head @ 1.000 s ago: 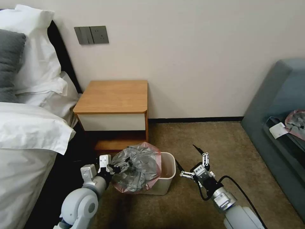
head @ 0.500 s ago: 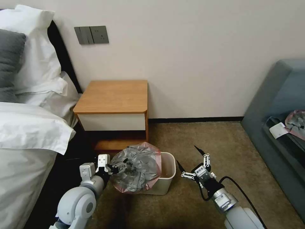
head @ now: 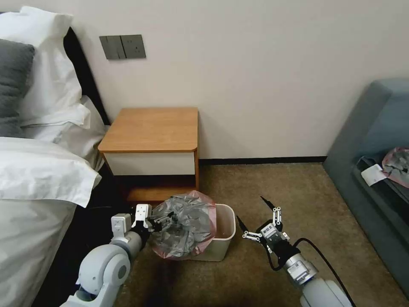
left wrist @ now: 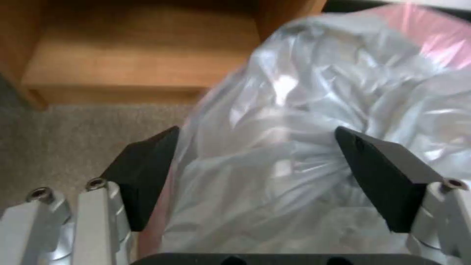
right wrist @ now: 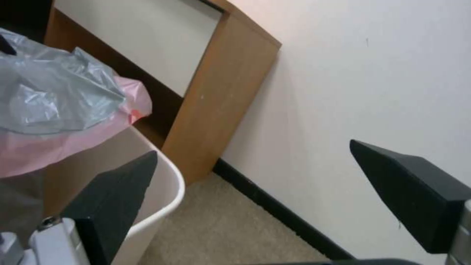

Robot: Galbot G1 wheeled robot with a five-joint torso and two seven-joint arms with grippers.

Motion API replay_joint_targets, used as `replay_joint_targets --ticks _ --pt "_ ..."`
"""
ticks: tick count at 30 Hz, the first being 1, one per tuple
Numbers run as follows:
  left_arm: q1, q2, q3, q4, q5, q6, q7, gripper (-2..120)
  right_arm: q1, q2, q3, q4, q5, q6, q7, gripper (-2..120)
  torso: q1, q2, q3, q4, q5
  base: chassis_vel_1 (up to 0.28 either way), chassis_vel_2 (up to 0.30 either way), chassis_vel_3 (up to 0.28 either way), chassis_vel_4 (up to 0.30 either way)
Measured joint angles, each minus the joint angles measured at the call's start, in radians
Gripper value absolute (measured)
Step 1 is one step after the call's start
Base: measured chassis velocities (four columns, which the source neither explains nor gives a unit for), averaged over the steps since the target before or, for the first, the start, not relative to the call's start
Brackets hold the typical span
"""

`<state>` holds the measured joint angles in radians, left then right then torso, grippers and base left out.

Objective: Pick up the garbage bag from the table and place it over the trash can.

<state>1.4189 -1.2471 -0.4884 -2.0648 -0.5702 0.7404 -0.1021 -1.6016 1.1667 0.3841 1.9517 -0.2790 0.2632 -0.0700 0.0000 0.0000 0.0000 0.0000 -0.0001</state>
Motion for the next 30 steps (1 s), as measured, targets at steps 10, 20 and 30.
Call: replay_joint_targets --ticks 10,20,30 --pt "-0.024 0.005 0.016 0.066 -0.028 -0.003 0.054 67 -0.012 0.008 0.004 -0.003 -0.007 0.009 0.009 100 0.000 0.000 0.000 0.0000 0.0000 0.000 0.000 0.000 0.000" --pt "-0.031 0.004 0.017 0.088 -0.029 -0.004 0.053 36 -0.012 0.012 0.000 -0.005 -0.010 0.011 0.013 100 0.000 0.000 0.000 0.0000 0.0000 0.000 0.000 0.000 0.000" --pt "-0.025 -0.006 0.016 0.084 -0.029 -0.005 0.034 10 -0.015 0.008 0.001 0.002 -0.011 0.011 0.016 100 0.000 0.000 0.000 0.0000 0.0000 0.000 0.000 0.000 0.000"
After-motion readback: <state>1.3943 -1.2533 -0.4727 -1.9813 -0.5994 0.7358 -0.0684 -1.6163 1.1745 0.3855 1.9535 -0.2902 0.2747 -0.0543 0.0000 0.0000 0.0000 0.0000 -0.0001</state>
